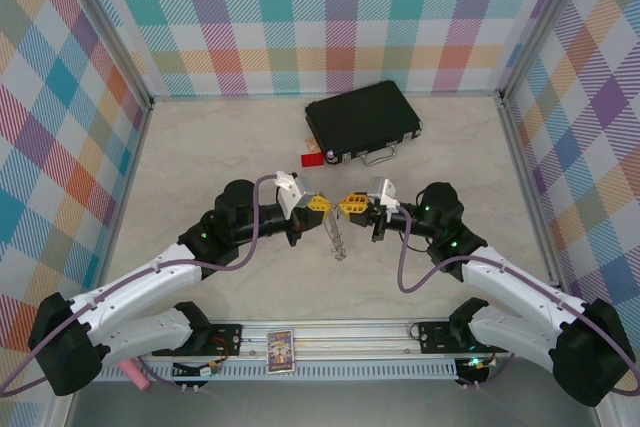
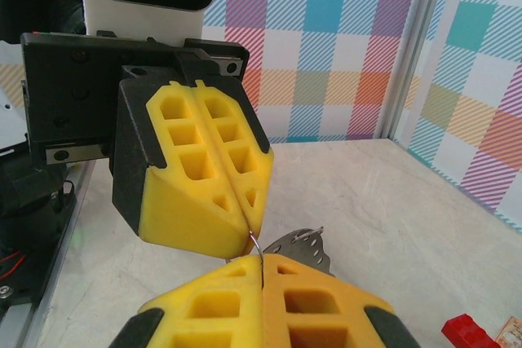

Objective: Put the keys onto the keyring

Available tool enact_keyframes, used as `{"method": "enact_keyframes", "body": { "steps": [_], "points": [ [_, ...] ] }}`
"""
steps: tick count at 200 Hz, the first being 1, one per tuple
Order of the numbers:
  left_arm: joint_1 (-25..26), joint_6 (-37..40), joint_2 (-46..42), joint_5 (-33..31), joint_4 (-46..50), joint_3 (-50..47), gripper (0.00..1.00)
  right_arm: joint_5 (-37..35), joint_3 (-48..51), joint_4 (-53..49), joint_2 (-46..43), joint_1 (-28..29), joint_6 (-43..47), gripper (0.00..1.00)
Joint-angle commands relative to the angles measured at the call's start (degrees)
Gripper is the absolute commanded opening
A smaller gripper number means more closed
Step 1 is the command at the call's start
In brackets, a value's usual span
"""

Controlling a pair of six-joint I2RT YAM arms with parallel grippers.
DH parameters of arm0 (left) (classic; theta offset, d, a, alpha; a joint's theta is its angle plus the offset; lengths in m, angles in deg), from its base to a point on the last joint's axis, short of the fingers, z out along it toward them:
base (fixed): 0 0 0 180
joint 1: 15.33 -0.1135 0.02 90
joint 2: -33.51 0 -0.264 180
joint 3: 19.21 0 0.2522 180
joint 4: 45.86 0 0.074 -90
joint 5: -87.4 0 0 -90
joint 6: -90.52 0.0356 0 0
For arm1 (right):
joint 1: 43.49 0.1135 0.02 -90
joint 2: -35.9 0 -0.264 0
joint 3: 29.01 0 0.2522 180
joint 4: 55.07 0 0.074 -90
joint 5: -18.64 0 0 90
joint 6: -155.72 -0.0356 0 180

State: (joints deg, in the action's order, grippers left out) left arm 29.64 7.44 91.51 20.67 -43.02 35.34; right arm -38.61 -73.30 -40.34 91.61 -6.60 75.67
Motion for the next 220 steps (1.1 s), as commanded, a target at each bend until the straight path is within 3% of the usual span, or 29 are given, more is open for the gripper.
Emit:
{"method": "enact_keyframes", "body": {
  "steps": [1,123,220],
  "points": [
    [0.6,-0.6,-1.0,0.0,-3.3,1.6,0.00,2.0,-1.4,-0.9,0.2,1.4,1.8,0.00],
    [0.5,-1.0,-0.9,0.2,-3.7,1.7,0.00,1.7,-2.0,-1.5,0.1,2.2,2.1,0.00],
    [0.5,-5.5,-1.0,-6.6,-6.0,0.3,0.00,-1.3,0.2,-0.7,-3.0,2.2,2.9,0.00]
  ]
}}
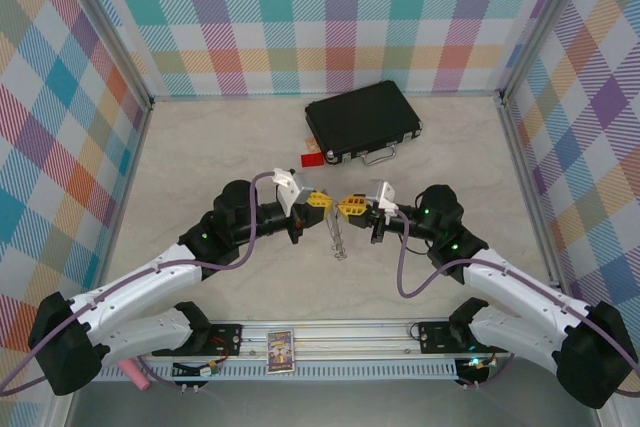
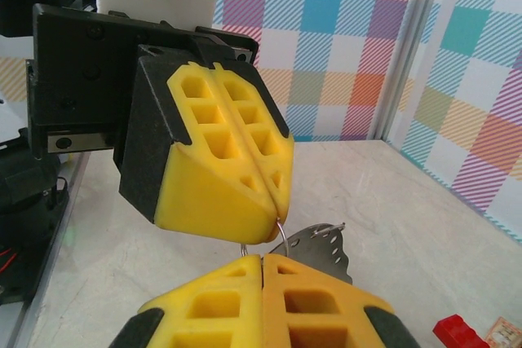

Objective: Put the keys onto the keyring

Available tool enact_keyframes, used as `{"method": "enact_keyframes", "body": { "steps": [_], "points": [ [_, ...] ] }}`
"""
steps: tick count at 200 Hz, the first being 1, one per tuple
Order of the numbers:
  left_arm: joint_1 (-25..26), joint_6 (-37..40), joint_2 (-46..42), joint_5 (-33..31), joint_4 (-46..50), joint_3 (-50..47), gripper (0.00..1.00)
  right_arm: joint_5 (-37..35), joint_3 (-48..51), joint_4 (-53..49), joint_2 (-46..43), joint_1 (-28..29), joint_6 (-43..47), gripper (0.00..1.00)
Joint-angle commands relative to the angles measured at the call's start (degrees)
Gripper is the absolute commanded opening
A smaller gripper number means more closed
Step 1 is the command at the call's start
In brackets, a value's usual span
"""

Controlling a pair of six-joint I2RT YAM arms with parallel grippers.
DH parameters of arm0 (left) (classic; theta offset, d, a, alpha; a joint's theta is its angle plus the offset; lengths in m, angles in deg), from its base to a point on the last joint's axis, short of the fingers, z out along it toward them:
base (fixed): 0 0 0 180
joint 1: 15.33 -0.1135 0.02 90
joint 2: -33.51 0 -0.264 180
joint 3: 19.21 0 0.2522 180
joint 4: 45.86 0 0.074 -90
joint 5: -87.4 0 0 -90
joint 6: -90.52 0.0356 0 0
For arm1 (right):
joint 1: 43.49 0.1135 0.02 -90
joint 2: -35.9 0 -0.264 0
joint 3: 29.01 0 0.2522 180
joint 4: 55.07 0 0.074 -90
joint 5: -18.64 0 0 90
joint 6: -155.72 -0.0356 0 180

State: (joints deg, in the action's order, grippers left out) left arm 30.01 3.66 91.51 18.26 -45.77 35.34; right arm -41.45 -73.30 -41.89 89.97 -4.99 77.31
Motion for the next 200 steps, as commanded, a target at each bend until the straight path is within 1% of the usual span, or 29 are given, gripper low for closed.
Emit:
{"method": "enact_keyframes", "body": {
  "steps": [1,36,57,64,75,95,108,118,130,134,159,175,200],
  "points": [
    [0.2,-1.8,-1.0,-4.2,-3.4,0.3,0.00,1.6,0.1,0.7,-1.4,0.6,1.2,0.00],
    [0.3,-4.4,-0.5,-1.5,-11.0,-2.6,0.00,2.7,-0.3,1.1,0.8,0.8,0.3,0.00],
    [0.2,-6.3,0.4,-0.8,-13.2,-3.0,0.00,3.0,-0.6,1.5,1.3,0.9,-0.1,0.00],
    [0.3,-6.8,0.6,-0.5,-13.9,-3.2,0.00,3.0,-0.6,1.5,1.3,0.9,-0.2,0.03],
    [0.2,-7.6,1.0,-0.2,-16.2,-3.7,0.00,3.0,-0.6,1.3,1.4,0.9,-0.5,0.19],
    [0.2,-8.9,1.8,0.4,-20.3,-4.9,0.00,2.4,-0.5,0.4,1.0,0.9,-1.7,0.26],
    [0.2,-9.2,2.5,0.9,-21.6,-5.1,0.00,0.9,-0.2,-0.5,-0.1,0.9,-2.7,0.30],
    [0.2,-9.5,3.0,1.2,-22.3,-5.1,0.00,-1.8,-0.2,-1.6,-1.3,0.9,-4.2,0.32],
    [0.2,-9.7,3.7,1.4,-23.7,-5.4,0.00,-5.4,-0.2,-3.6,-2.8,0.9,-5.5,0.33],
    [0.2,-9.7,3.9,1.5,-24.4,-5.5,0.00,-6.6,-0.3,-4.2,-3.4,0.9,-7.7,0.33],
    [0.3,-9.9,5.4,1.6,-27.6,-5.9,0.00,-14.7,-1.3,-8.6,-6.7,0.7,-12.7,0.34],
    [0.2,-10.1,6.4,1.7,-29.4,-5.9,0.00,-16.3,-1.8,-10.3,-8.1,0.4,-14.2,0.34],
    [0.2,-10.2,8.6,2.3,-32.6,-5.8,0.00,-15.8,-3.2,-12.4,-8.7,-1.3,-16.9,0.36]
  ]
}}
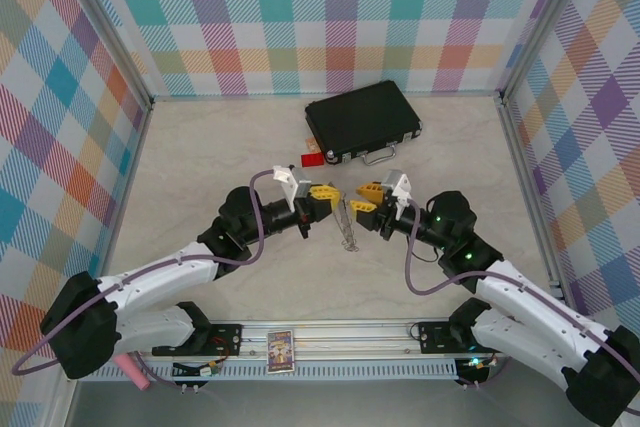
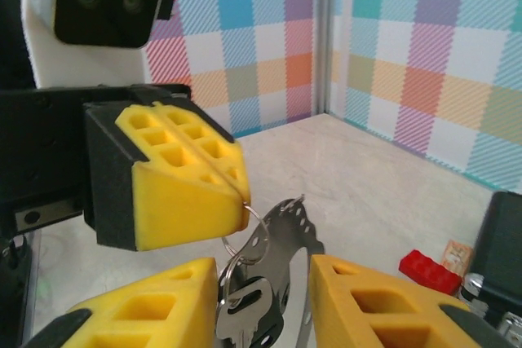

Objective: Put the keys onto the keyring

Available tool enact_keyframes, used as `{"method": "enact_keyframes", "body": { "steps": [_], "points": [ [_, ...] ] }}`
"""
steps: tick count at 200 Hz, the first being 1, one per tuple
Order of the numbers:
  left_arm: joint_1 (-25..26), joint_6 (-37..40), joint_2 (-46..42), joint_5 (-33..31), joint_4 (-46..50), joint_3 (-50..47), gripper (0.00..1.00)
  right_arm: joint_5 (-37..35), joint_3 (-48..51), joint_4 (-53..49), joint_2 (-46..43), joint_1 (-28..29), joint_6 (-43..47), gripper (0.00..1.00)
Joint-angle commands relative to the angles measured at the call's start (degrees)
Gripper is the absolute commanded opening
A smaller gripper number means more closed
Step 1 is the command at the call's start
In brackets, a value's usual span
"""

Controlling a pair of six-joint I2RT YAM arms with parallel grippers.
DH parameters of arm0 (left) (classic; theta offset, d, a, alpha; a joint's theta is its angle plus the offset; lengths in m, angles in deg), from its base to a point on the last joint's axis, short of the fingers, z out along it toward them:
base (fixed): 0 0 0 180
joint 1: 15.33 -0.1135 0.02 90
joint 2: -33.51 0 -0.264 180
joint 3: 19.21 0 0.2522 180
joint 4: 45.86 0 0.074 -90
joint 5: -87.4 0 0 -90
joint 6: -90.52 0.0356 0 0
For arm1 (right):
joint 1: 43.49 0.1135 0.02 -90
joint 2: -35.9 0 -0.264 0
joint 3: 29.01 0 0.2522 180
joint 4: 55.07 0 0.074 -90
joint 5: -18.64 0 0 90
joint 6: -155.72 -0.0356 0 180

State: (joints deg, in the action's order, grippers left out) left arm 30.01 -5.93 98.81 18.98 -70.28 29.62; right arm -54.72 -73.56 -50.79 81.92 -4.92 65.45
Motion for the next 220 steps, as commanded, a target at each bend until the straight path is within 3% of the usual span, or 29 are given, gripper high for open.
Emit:
{"method": "enact_keyframes", "body": {
  "steps": [1,19,50,86,127,220],
  "points": [
    [0.2,-0.6,1.5,1.6,-8.2,-0.1,0.00,-2.3,-3.0,-3.5,-0.6,-1.4,-5.3,0.36],
    [0.2,-0.5,3.1,2.8,-11.1,0.2,0.00,4.1,-5.3,-4.6,1.6,-6.3,-11.0,0.40],
    [-0.2,-0.8,6.2,4.7,-18.3,-0.6,0.00,14.7,-5.2,3.1,5.0,-14.6,-20.1,0.42],
    [-0.6,-2.8,8.8,7.0,-19.7,1.1,0.00,24.3,-6.5,8.1,9.5,-16.8,-23.6,0.36],
    [-0.8,-4.1,9.9,7.7,-19.9,2.0,0.00,26.6,-6.0,9.6,10.6,-16.8,-23.7,0.30],
    [-1.1,-5.0,9.4,7.3,-19.2,2.8,0.00,31.6,-4.3,10.4,12.6,-16.8,-24.2,0.33]
  ]
}}
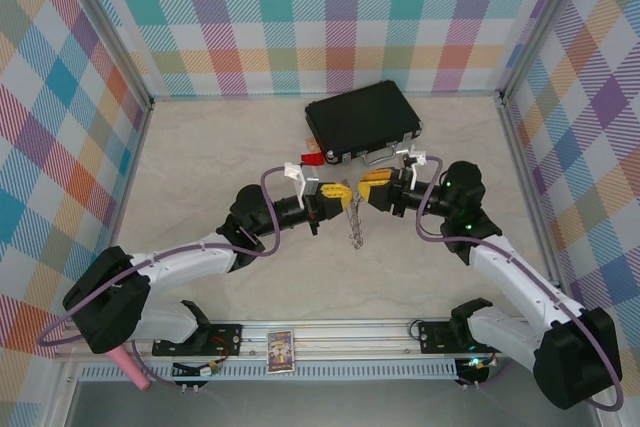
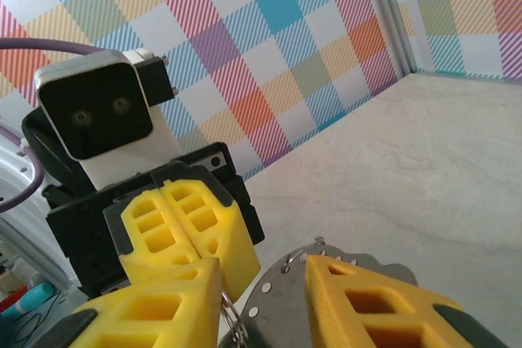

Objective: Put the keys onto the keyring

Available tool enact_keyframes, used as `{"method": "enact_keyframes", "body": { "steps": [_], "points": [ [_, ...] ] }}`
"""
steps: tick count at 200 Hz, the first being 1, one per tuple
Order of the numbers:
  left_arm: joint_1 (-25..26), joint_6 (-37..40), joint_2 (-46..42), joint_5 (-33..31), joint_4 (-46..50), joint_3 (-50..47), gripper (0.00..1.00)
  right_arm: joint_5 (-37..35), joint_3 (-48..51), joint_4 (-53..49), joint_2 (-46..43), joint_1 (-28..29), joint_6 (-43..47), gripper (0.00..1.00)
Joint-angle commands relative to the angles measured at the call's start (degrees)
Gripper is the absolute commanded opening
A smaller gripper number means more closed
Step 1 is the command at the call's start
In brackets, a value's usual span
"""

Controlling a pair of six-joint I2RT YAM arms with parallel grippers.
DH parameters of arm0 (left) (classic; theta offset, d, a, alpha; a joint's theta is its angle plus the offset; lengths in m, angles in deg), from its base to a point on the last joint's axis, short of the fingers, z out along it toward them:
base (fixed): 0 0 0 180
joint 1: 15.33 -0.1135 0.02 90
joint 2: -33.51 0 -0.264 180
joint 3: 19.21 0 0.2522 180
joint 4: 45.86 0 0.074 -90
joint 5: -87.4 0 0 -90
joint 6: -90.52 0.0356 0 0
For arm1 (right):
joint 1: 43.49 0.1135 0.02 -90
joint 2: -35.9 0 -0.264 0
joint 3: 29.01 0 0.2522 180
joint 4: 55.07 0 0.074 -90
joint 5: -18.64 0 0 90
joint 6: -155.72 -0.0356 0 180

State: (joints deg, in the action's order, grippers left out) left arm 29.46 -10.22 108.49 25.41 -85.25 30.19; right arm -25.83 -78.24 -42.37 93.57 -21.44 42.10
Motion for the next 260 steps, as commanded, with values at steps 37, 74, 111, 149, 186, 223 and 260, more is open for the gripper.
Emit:
{"method": "enact_keyframes", "body": {
  "steps": [37,74,111,149,186,223,260],
  "points": [
    [-0.5,-0.8,-1.0,0.5,-3.7,2.2,0.00,3.0,1.1,3.4,1.9,-0.2,-1.7,0.33],
    [-0.5,-0.6,-1.6,-0.7,-3.7,2.0,0.00,2.8,1.9,2.9,1.7,-0.3,-1.5,0.34],
    [-0.5,-0.6,-1.5,-0.1,-3.5,2.3,0.00,1.6,3.0,2.9,0.7,-0.2,-1.5,0.37],
    [-0.5,-0.8,-1.2,0.0,-3.5,2.3,0.00,2.1,3.0,3.1,0.6,-0.2,-1.5,0.38],
    [-0.5,-0.7,-1.2,-0.2,-3.2,2.3,0.00,3.9,3.5,4.6,0.2,-0.3,-1.9,0.42],
    [-0.5,-1.0,-0.7,-0.1,-3.1,2.4,0.00,4.5,4.1,5.2,-0.9,-0.2,-1.7,0.39],
    [-0.6,-1.6,-0.1,0.3,-3.8,2.7,0.00,6.1,3.6,5.7,-0.1,-0.2,-2.2,0.33]
  ]
}}
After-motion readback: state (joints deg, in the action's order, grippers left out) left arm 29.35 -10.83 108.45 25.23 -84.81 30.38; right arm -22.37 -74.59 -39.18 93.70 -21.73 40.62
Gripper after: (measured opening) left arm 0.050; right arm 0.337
